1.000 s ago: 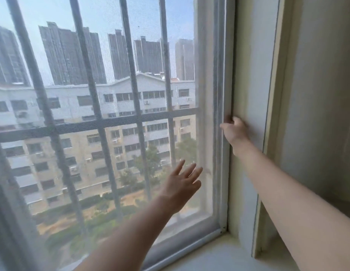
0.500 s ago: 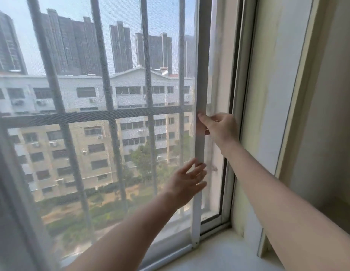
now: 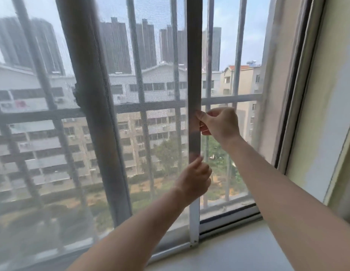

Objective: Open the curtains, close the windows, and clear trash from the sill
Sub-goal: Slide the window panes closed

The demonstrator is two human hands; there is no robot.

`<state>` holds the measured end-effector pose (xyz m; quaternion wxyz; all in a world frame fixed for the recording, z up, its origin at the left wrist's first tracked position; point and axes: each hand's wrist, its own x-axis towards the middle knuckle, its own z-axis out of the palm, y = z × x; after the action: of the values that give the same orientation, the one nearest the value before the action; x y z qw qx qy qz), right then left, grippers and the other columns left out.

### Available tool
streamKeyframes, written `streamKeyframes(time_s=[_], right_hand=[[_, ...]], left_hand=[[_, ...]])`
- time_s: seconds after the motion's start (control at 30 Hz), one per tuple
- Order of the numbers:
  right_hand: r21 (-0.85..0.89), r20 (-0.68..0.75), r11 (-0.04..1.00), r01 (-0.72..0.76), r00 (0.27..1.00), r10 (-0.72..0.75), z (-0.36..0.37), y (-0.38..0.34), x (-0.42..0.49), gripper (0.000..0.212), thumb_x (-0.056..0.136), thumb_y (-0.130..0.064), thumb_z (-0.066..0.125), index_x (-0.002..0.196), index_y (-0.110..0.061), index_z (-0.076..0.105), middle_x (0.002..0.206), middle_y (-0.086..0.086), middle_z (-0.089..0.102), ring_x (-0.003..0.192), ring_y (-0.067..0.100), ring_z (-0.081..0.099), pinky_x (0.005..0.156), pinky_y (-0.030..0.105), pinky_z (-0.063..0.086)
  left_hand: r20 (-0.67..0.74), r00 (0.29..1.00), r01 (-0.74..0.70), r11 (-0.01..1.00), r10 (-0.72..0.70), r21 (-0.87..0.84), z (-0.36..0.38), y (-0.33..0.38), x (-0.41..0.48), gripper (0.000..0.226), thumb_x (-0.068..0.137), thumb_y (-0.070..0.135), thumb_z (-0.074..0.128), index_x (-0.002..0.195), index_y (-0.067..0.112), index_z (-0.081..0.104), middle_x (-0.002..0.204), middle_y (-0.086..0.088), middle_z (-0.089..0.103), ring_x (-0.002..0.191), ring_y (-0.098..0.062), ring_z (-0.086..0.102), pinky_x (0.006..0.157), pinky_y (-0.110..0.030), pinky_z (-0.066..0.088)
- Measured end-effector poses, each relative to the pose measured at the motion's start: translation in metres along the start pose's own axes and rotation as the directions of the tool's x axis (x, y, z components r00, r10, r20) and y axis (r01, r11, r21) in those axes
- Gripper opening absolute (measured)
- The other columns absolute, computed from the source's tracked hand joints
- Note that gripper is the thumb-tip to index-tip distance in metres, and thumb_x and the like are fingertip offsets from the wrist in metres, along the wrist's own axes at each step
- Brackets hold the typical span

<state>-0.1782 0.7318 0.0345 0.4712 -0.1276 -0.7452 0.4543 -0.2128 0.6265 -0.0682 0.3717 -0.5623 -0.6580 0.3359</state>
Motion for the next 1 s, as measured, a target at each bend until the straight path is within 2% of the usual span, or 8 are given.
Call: streamKeyframes(time_s=[0.13, 0.2, 0.3, 0.43, 0.6, 0.83, 0.93, 1.0], right_hand=[[0.003, 0.048, 0.999, 0.035, 0.998, -0.035, 0.036, -0.018, -0.017, 0.027, 0.077, -0.028, 0.075, 0.054, -0.016, 0.066, 0.061, 0.01, 0.071, 0.054, 0.021, 0.069, 0.054, 0.03, 0.058], [-0.009, 0.079, 0.998, 0.054, 0.995, -0.053, 0.052, -0.027, -0.024, 0.03, 0.077, -0.027, 0.074, 0.05, -0.017, 0.066, 0.056, 0.002, 0.069, 0.053, 0.017, 0.069, 0.062, 0.032, 0.058], [-0.002, 0.133, 0.998, 0.058, 0.989, -0.057, 0.074, -0.04, -0.033, 0.031, 0.078, -0.027, 0.073, 0.051, -0.013, 0.068, 0.049, -0.006, 0.067, 0.049, 0.01, 0.067, 0.06, 0.026, 0.056], [-0.021, 0.204, 0.998, 0.057, 0.978, -0.052, 0.097, -0.058, -0.047, 0.037, 0.08, -0.03, 0.07, 0.065, 0.004, 0.071, 0.061, 0.013, 0.072, 0.055, 0.019, 0.07, 0.06, 0.03, 0.059], [0.062, 0.225, 0.998, -0.018, 0.974, 0.003, 0.117, -0.074, -0.063, 0.03, 0.082, -0.021, 0.067, 0.064, 0.002, 0.072, 0.058, 0.007, 0.071, 0.053, 0.015, 0.07, 0.053, 0.022, 0.052], [0.138, 0.244, 0.986, -0.088, 0.968, 0.052, 0.128, -0.091, -0.082, 0.031, 0.084, -0.018, 0.058, 0.073, 0.01, 0.069, 0.071, 0.015, 0.073, 0.06, 0.022, 0.071, 0.051, 0.024, 0.055], [0.127, 0.258, 0.991, -0.04, 0.966, 0.006, 0.121, -0.086, -0.083, 0.029, 0.087, -0.019, 0.057, 0.073, 0.004, 0.071, 0.073, 0.013, 0.073, 0.056, 0.02, 0.068, 0.047, 0.017, 0.051], [0.12, 0.169, 0.992, -0.029, 0.986, 0.008, 0.107, -0.076, -0.079, 0.026, 0.089, -0.017, 0.056, 0.078, 0.001, 0.07, 0.069, 0.012, 0.07, 0.05, 0.018, 0.064, 0.049, 0.02, 0.053]], left_hand=[[0.019, 1.0, -0.003, 0.999, 0.004, -0.05, 0.011, -0.013, -0.035, 0.011, 0.086, 0.012, 0.059, 0.095, 0.013, 0.064, 0.109, -0.002, 0.06, 0.106, -0.022, 0.05, 0.105, -0.041, 0.033], [0.034, 0.999, 0.006, 0.998, -0.003, -0.068, 0.016, -0.018, -0.054, 0.013, 0.087, 0.01, 0.057, 0.097, 0.014, 0.062, 0.108, -0.001, 0.061, 0.105, -0.022, 0.049, 0.099, -0.037, 0.037], [0.03, 0.999, 0.014, 0.999, -0.013, -0.05, 0.024, -0.026, -0.078, 0.015, 0.088, 0.007, 0.054, 0.1, 0.013, 0.06, 0.109, -0.003, 0.06, 0.106, -0.023, 0.048, 0.096, -0.036, 0.038], [0.096, 0.995, 0.018, 0.998, -0.012, -0.062, 0.024, -0.036, -0.108, 0.015, 0.086, 0.004, 0.054, 0.098, 0.01, 0.062, 0.106, -0.003, 0.06, 0.103, -0.023, 0.047, 0.091, -0.035, 0.038], [0.171, 0.985, 0.031, 0.997, -0.018, -0.073, 0.02, -0.045, -0.134, 0.014, 0.085, 0.003, 0.055, 0.09, 0.014, 0.064, 0.086, 0.003, 0.06, 0.086, -0.017, 0.048, 0.078, -0.029, 0.039], [0.211, 0.976, 0.079, 0.99, -0.053, -0.115, 0.015, -0.05, -0.142, 0.016, 0.084, -0.002, 0.053, 0.079, 0.013, 0.049, 0.068, 0.004, 0.052, 0.069, -0.017, 0.042, 0.063, -0.026, 0.033], [0.24, 0.967, 0.12, 0.986, -0.088, -0.119, 0.019, -0.047, -0.136, 0.015, 0.085, 0.0, 0.053, 0.091, 0.012, 0.046, 0.066, 0.004, 0.051, 0.063, -0.016, 0.04, 0.061, -0.026, 0.032], [0.238, 0.961, 0.164, 0.983, -0.14, -0.087, 0.02, -0.045, -0.127, 0.024, 0.085, -0.001, 0.052, 0.104, 0.011, 0.045, 0.064, 0.003, 0.045, 0.058, -0.014, 0.037, 0.059, -0.026, 0.033]])
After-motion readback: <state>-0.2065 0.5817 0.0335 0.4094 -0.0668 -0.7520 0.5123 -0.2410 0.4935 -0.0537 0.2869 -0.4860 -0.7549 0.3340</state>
